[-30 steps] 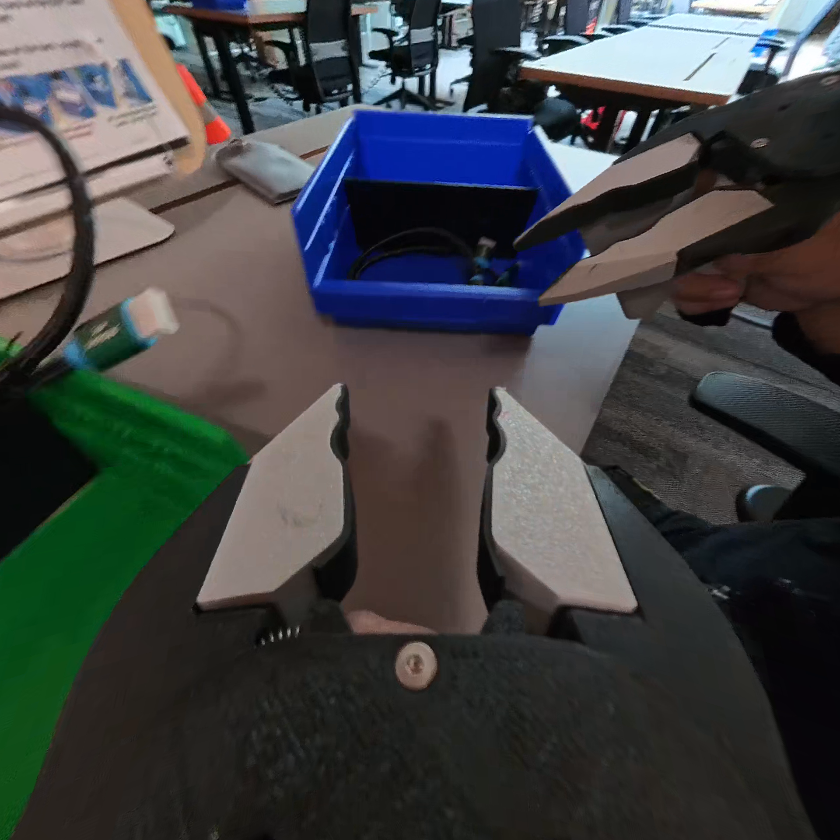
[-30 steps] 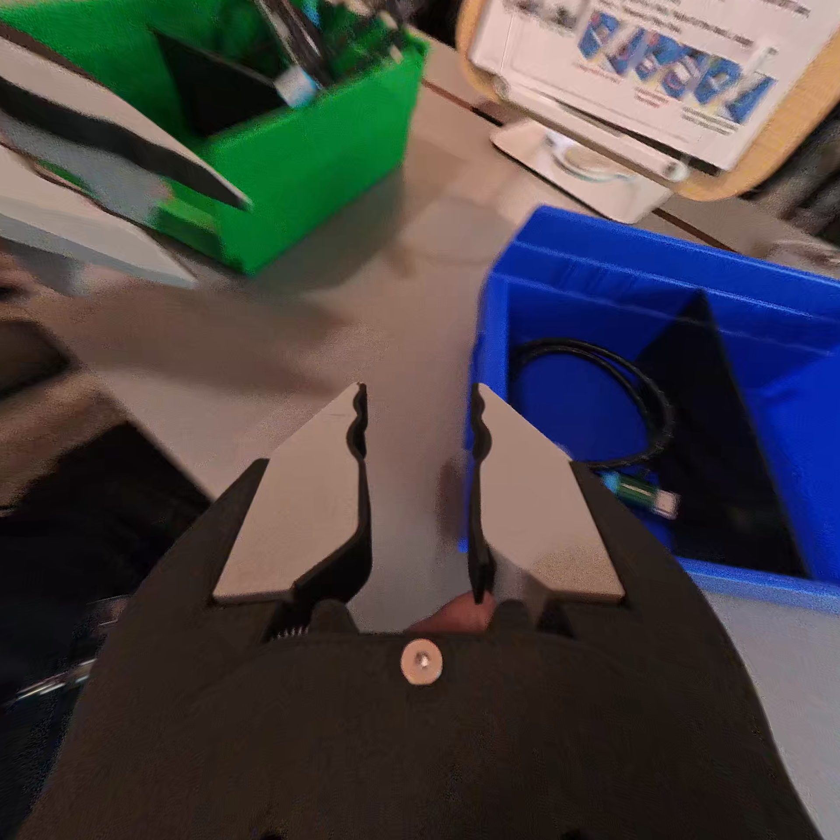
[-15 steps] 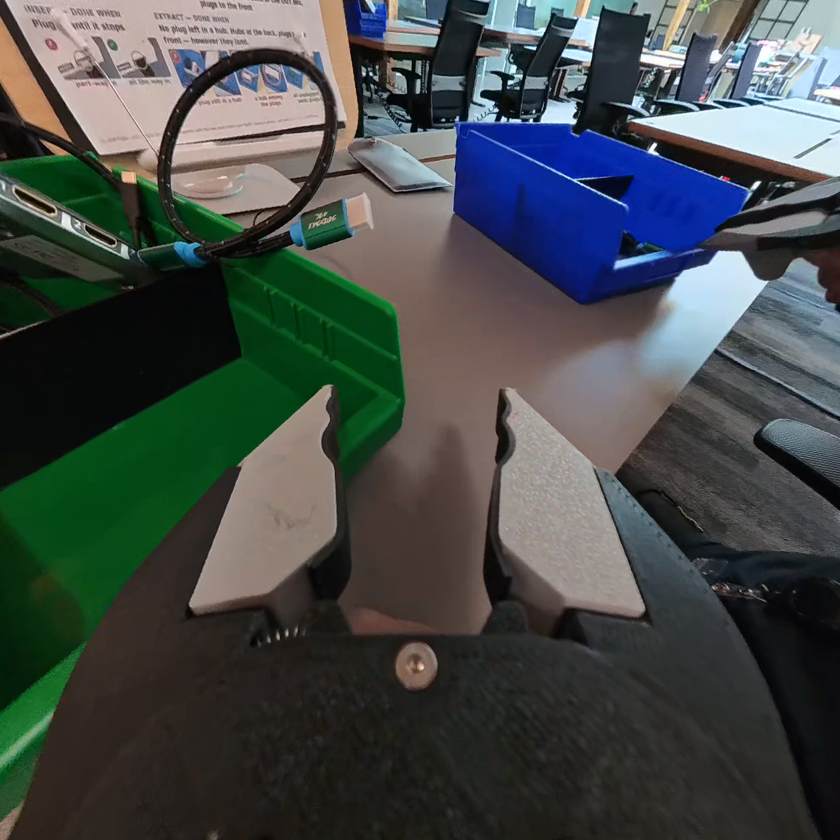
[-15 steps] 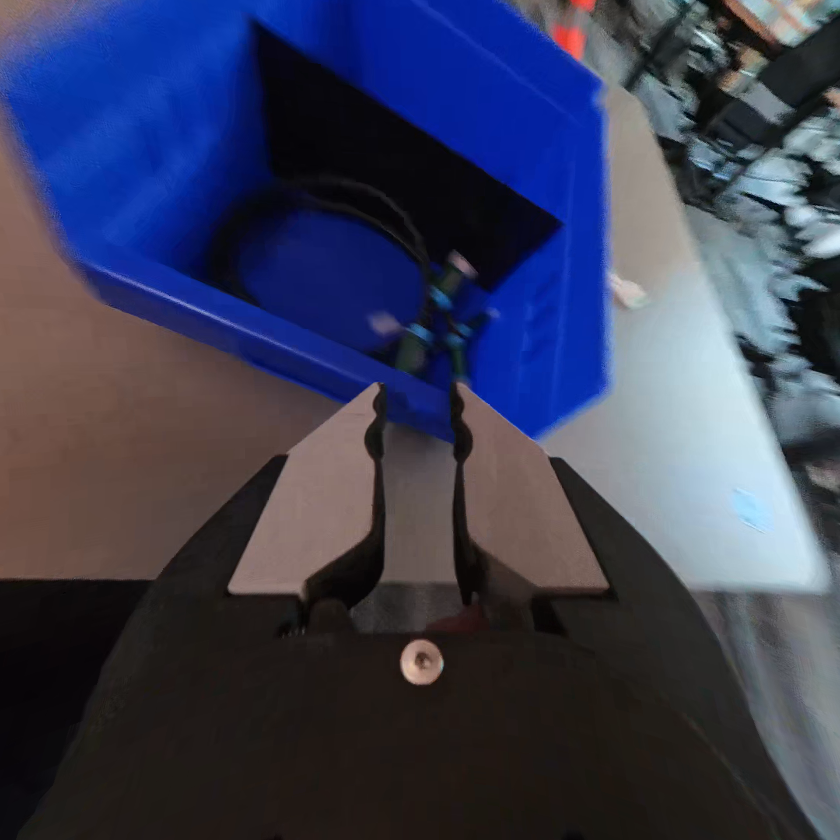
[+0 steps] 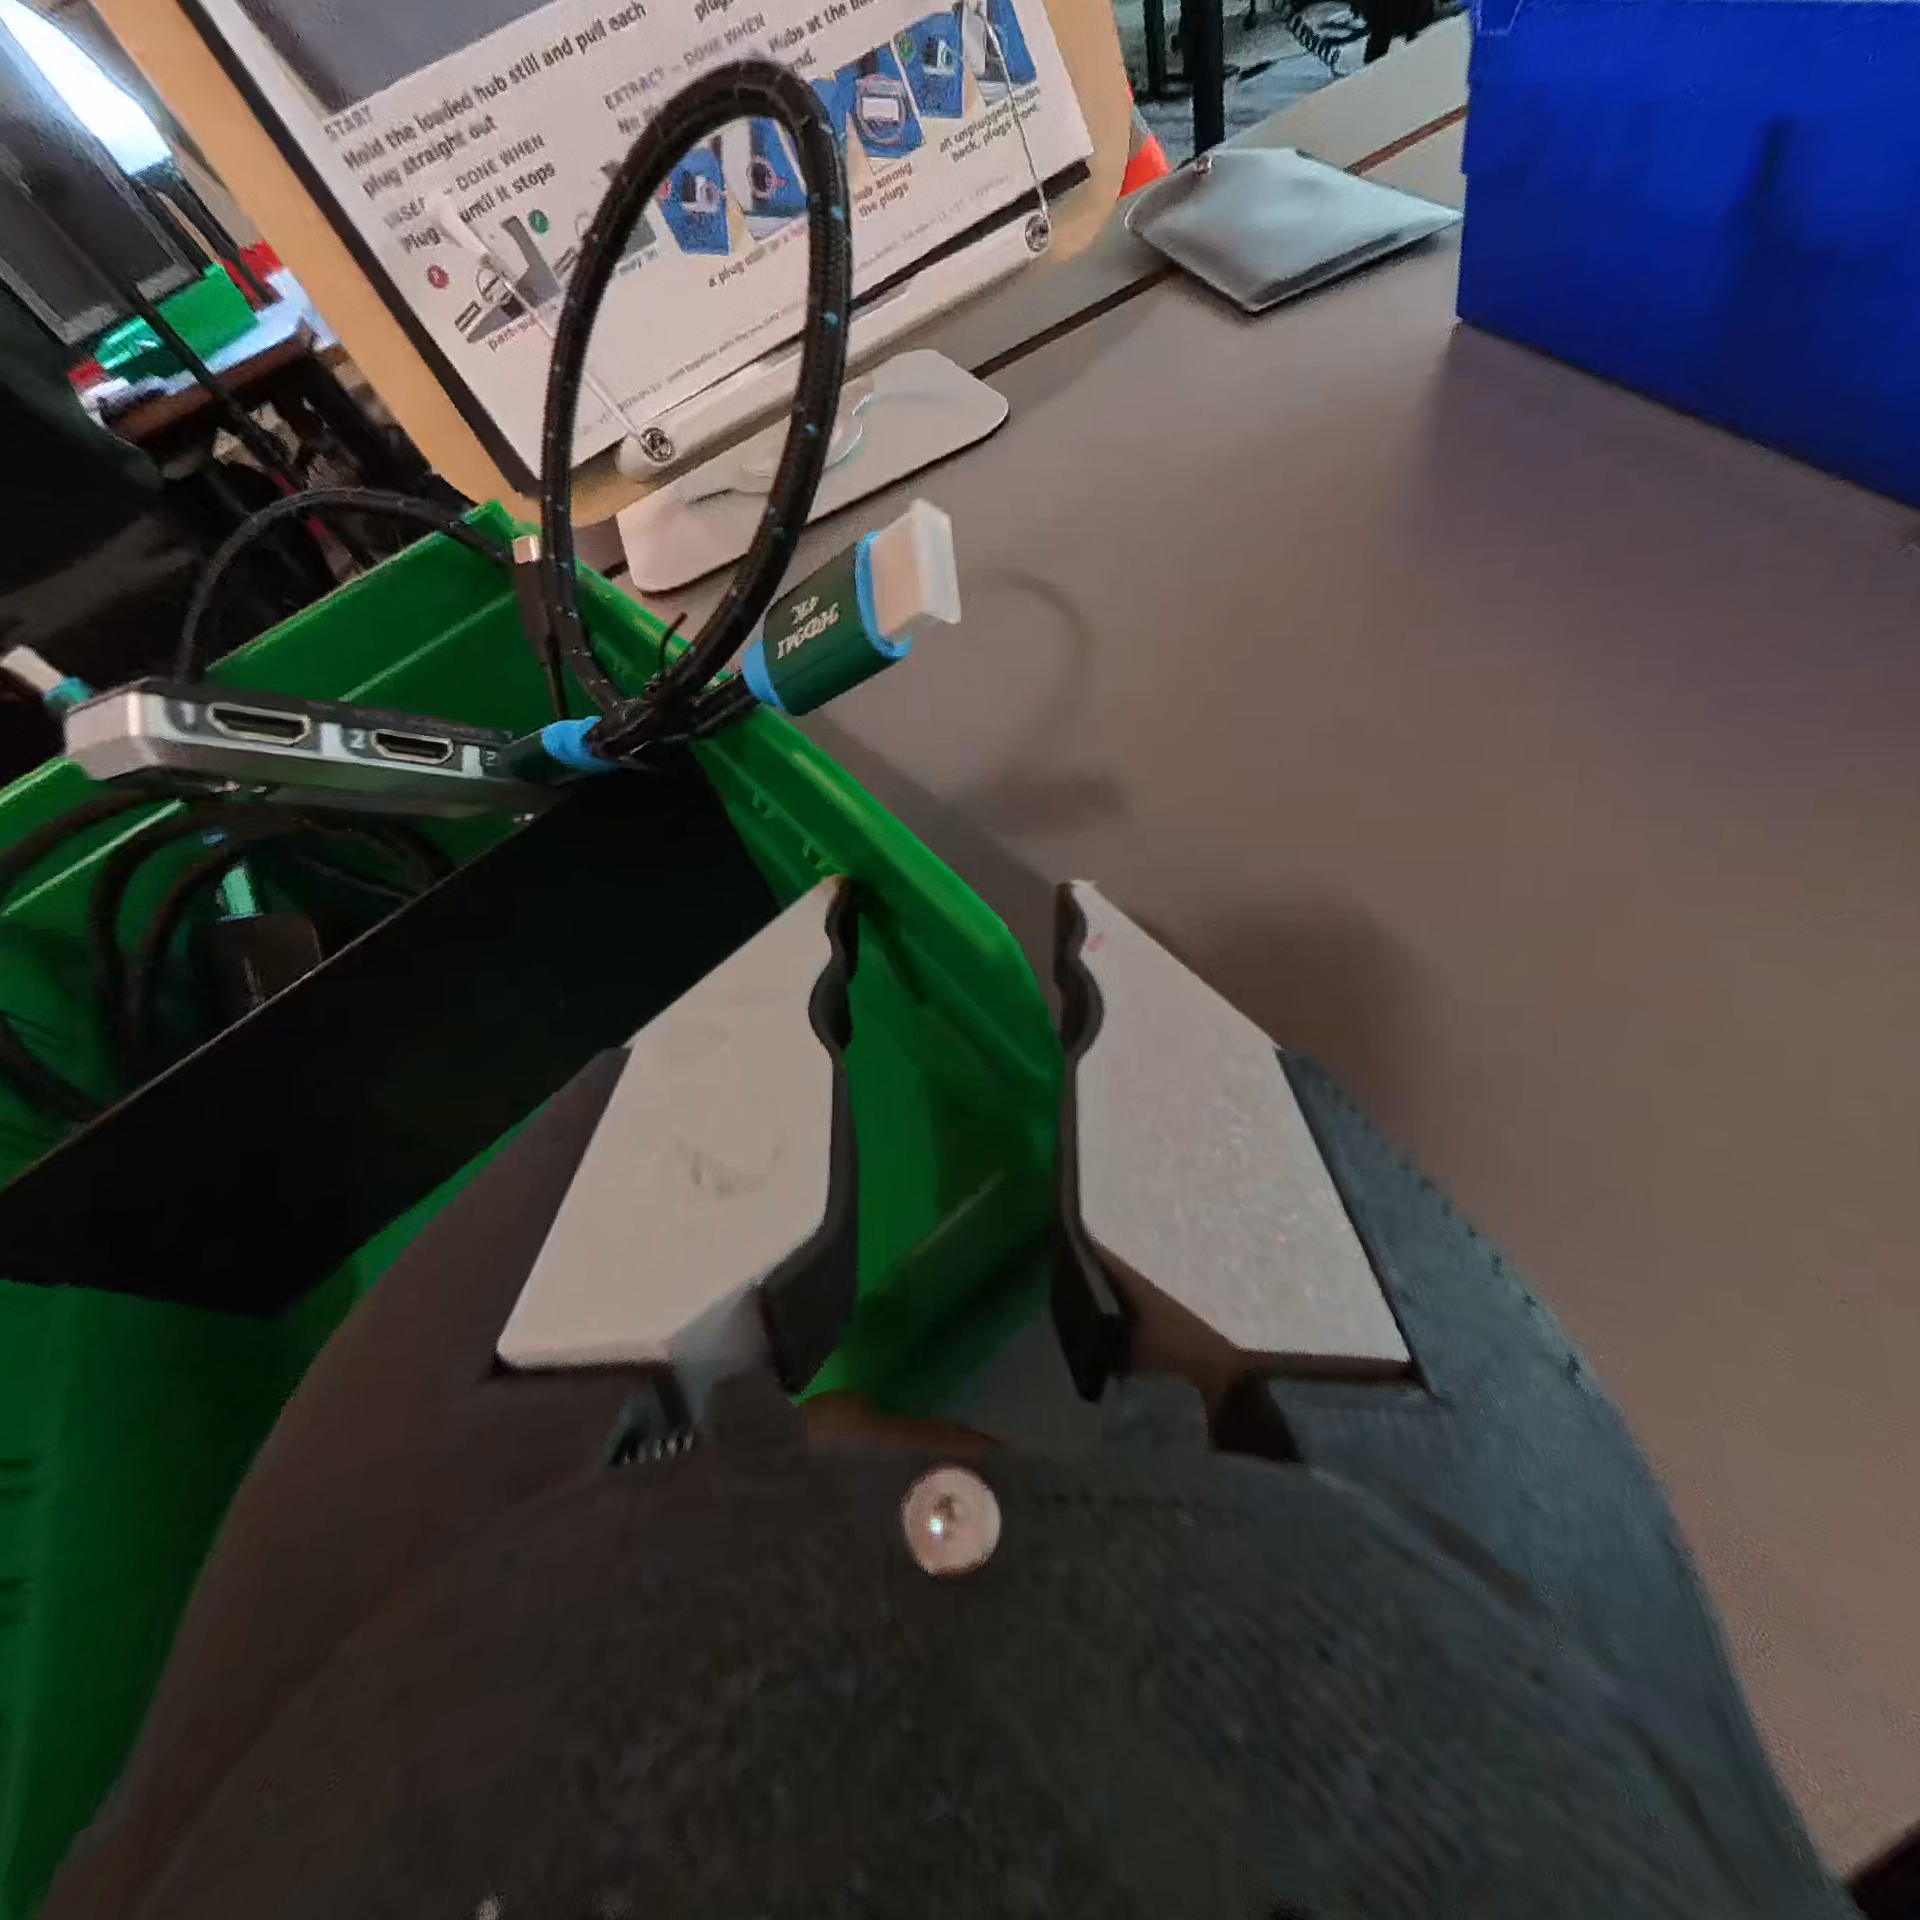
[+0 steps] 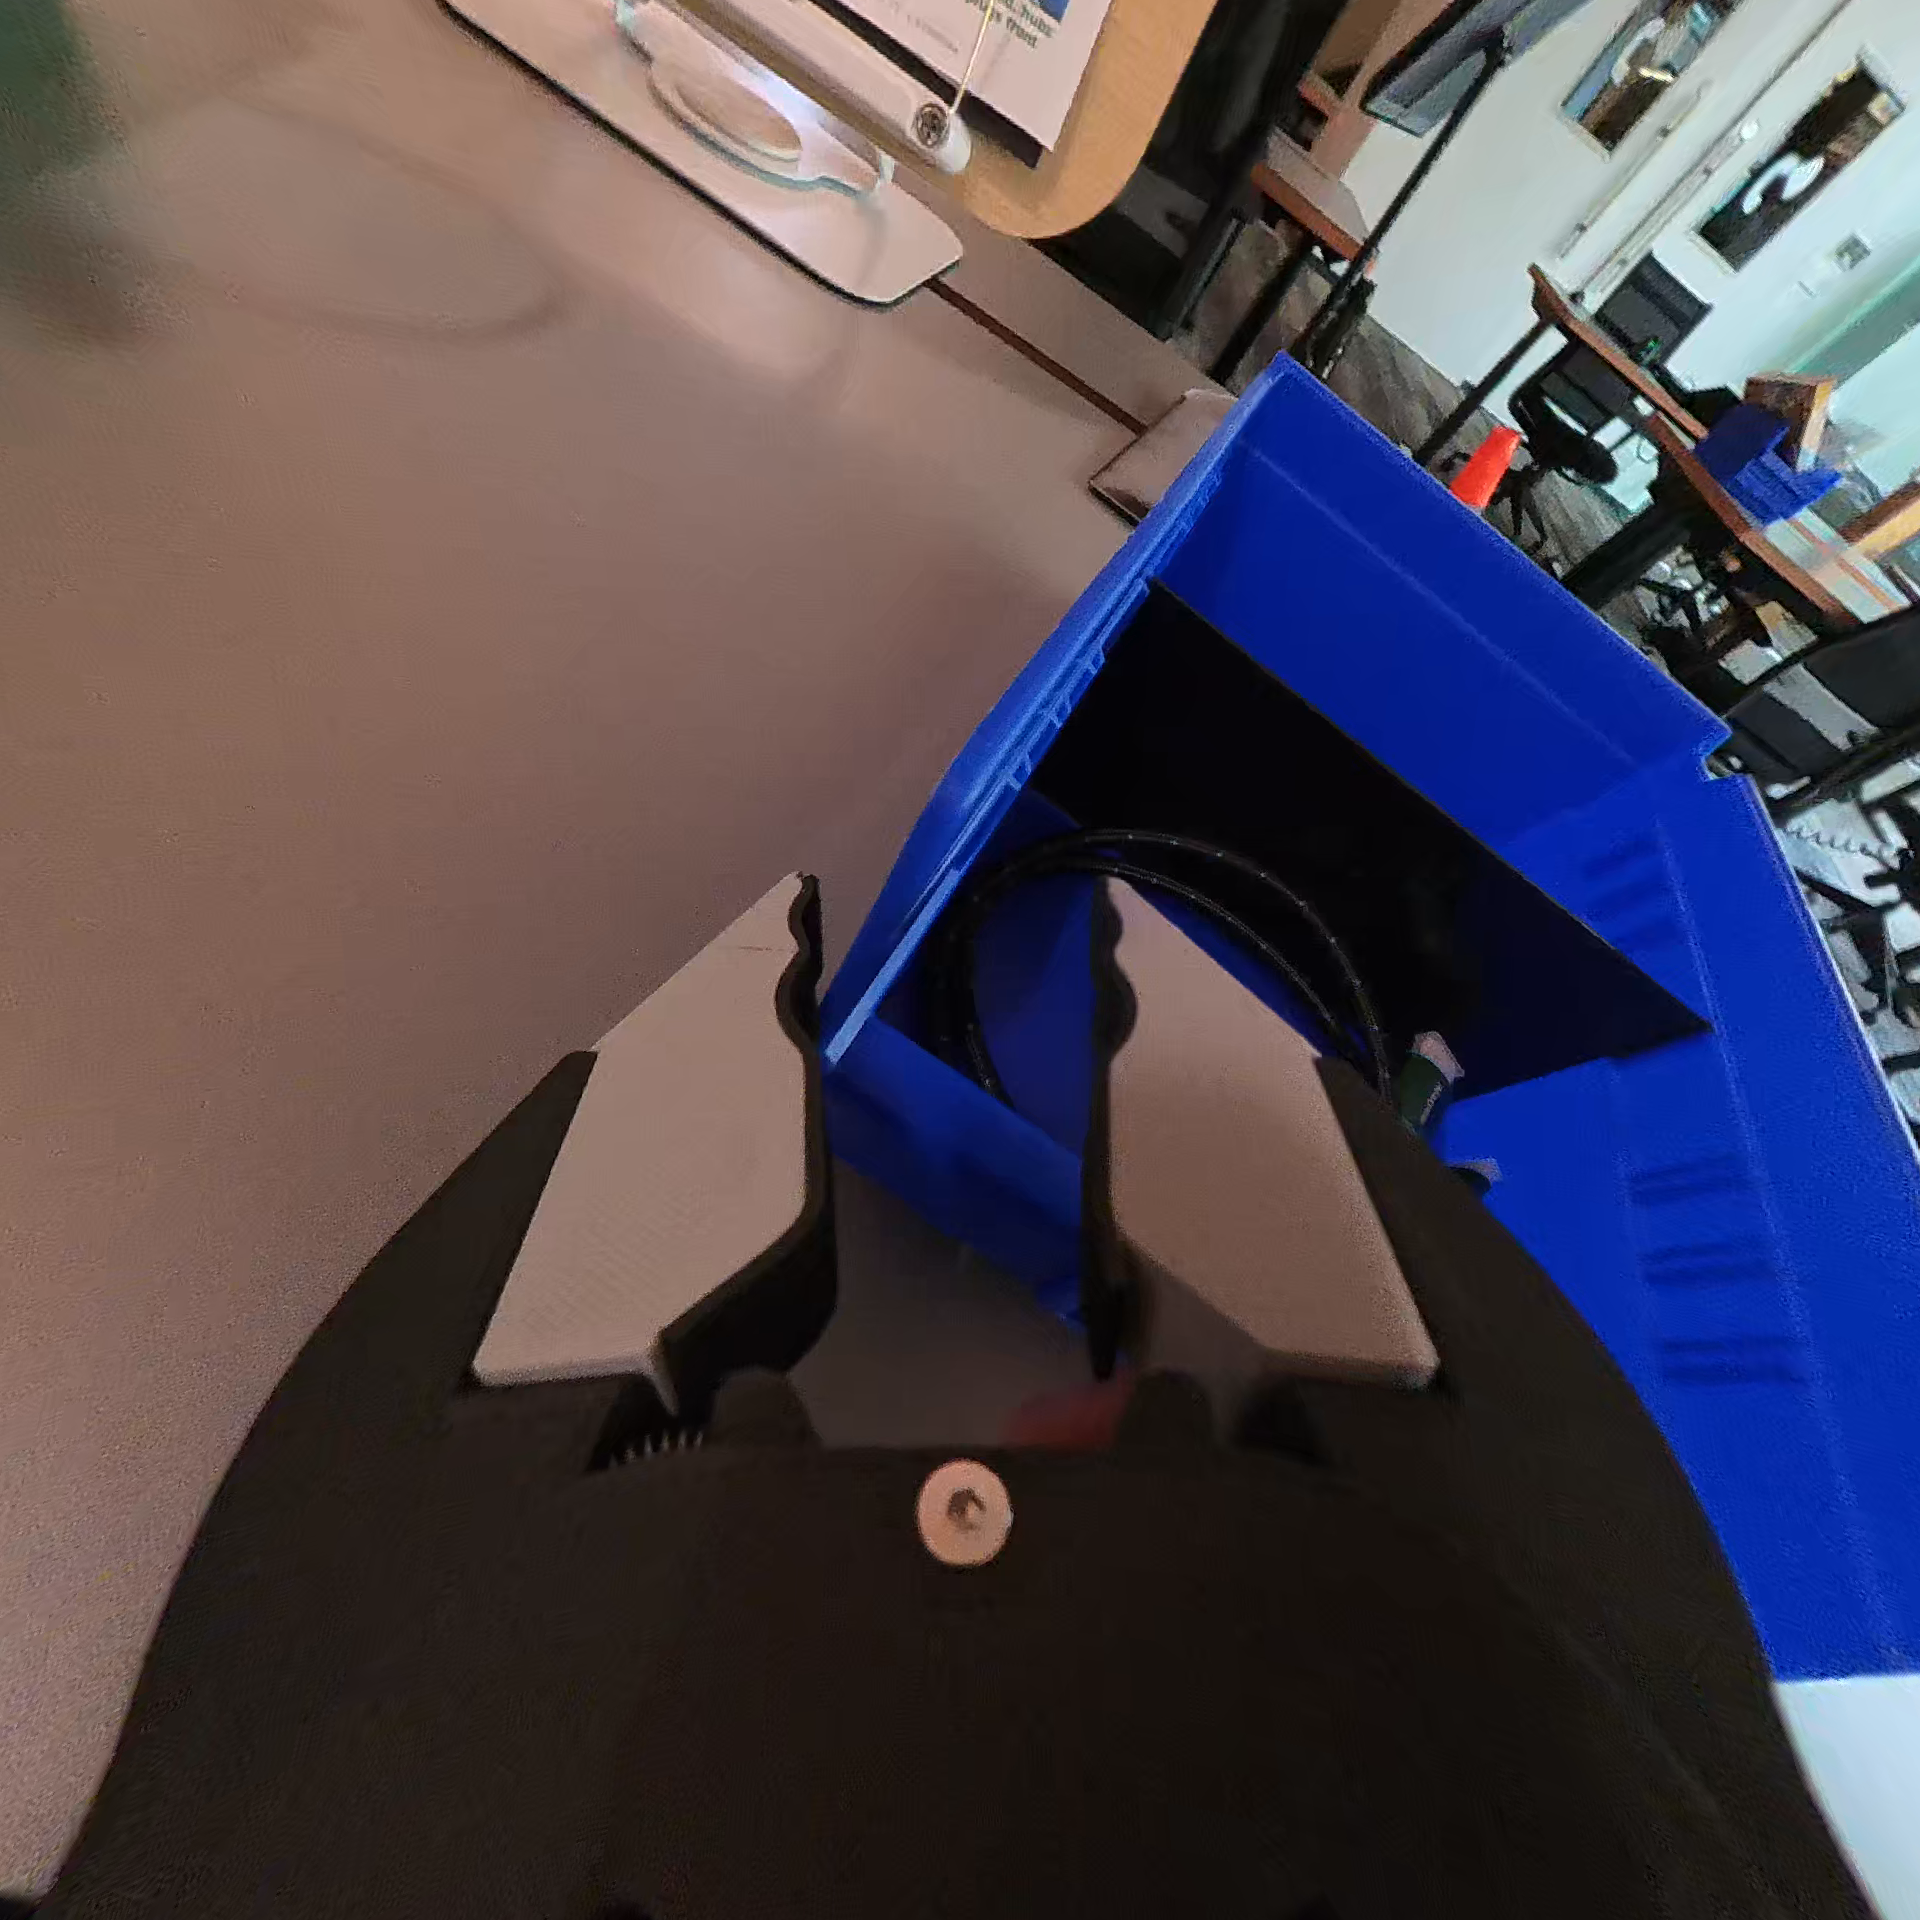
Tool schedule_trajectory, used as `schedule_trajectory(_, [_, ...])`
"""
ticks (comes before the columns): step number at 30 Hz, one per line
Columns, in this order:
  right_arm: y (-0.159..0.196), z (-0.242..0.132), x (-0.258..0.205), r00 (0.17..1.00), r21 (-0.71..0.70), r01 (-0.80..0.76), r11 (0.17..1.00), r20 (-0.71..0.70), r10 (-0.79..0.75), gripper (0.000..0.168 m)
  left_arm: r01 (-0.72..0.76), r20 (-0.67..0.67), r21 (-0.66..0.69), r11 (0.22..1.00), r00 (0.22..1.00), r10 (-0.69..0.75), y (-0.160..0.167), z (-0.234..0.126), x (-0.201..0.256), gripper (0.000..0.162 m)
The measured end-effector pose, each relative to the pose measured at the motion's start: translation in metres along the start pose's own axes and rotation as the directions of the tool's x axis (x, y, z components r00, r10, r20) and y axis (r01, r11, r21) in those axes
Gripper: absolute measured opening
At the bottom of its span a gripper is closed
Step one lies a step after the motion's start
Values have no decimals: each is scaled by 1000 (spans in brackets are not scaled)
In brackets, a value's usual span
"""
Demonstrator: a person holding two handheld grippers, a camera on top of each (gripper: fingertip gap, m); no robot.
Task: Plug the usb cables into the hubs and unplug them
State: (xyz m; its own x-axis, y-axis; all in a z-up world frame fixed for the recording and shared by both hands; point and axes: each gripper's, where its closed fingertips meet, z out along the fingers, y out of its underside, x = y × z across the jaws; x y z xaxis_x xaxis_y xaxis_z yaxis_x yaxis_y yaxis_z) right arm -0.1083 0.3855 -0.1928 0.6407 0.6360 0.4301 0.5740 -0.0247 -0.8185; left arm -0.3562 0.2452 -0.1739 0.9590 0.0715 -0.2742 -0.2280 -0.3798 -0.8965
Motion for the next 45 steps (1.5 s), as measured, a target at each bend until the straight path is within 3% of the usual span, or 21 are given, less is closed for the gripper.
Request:
schedule_trajectory(3, [10,-9,3,995,22,95,995,26,-95,18,-19,31,-24,1000,999,20,11,-14,-15,30])
schedule_trajectory(6, [25,-20,21,990,29,141,990,-28,-141,13,-12,100,-39,999,995,16,23,-34,-34,17])
schedule_trajectory(9, [36,-29,38,993,6,106,994,-49,-106,23,52,75,-24,998,996,-50,27,-46,-39,16])
schedule_trajectory(12, [32,-42,43,999,34,36,999,-25,-35,30,189,-77,15,982,979,-187,17,-52,-23,43])
schedule_trajectory(13, [27,-47,44,1000,43,20,999,-18,-19,30,215,-98,12,977,972,-213,16,-52,-22,44])
schedule_trajectory(17, [22,-40,54,999,-19,30,999,-45,-31,36,217,-87,45,975,973,-213,15,-46,-30,21])
schedule_trajectory(19, [24,-31,54,1000,-45,18,999,-10,-19,36,103,-46,68,992,994,-100,13,-43,-35,18])
schedule_trajectory(22, [26,-24,49,999,-84,45,995,-23,-47,13,-81,207,10,997,975,78,19,-44,-66,4])
schedule_trajectory(26, [28,-25,54,972,-113,93,989,-206,-115,15,70,172,72,995,982,-81,33,-60,-84,1])
schedule_trajectory(32, [30,-27,59,951,-119,49,992,-298,-83,16,137,240,103,985,958,-158,47,-81,-108,3])
schedule_trajectory(38, [29,-27,61,954,-102,40,994,-292,-68,17,210,250,116,971,940,-233,39,-68,-100,1])
schedule_trajectory(40, [18,-35,65,942,-68,78,995,-322,-96,16,196,206,96,976,955,-212,28,-58,-85,8])
schedule_trajectory(42, [-2,-50,63,947,6,77,997,-312,-71,20,209,129,118,971,966,-224,14,-54,-68,30])
schedule_trajectory(45, [-44,-73,37,990,160,19,987,-142,4,25,237,-1,175,956,971,-240,-17,-65,-41,58])
